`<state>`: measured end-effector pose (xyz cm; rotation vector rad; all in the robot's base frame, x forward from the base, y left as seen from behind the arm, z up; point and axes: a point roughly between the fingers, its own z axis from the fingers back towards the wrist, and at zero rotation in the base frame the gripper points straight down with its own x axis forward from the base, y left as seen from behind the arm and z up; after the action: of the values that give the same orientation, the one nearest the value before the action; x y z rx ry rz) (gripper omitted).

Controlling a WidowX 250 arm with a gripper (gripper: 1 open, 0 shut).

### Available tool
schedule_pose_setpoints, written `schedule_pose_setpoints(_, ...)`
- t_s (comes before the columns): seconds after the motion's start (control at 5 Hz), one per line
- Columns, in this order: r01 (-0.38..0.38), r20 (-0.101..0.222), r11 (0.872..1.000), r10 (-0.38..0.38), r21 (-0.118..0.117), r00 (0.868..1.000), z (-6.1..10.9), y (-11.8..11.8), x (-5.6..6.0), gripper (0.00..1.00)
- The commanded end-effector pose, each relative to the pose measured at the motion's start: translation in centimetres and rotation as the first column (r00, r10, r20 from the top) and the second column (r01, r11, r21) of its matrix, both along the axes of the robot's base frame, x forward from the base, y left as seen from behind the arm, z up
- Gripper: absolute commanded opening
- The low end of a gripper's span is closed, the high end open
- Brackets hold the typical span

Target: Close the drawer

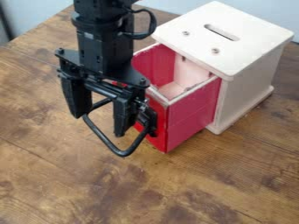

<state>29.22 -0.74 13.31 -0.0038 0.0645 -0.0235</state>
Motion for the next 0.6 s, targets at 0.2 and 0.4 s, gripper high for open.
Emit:
schedule_pose_setpoints(0.2,0.181,0.256,0.983,-0.179,0.016,0.950,-2.3,0.0,0.4,1.00)
schedule_pose_setpoints(0.4,0.181,0.242,0.983,-0.177,0.007,0.954,-4.3,0.9,1.1,1.00)
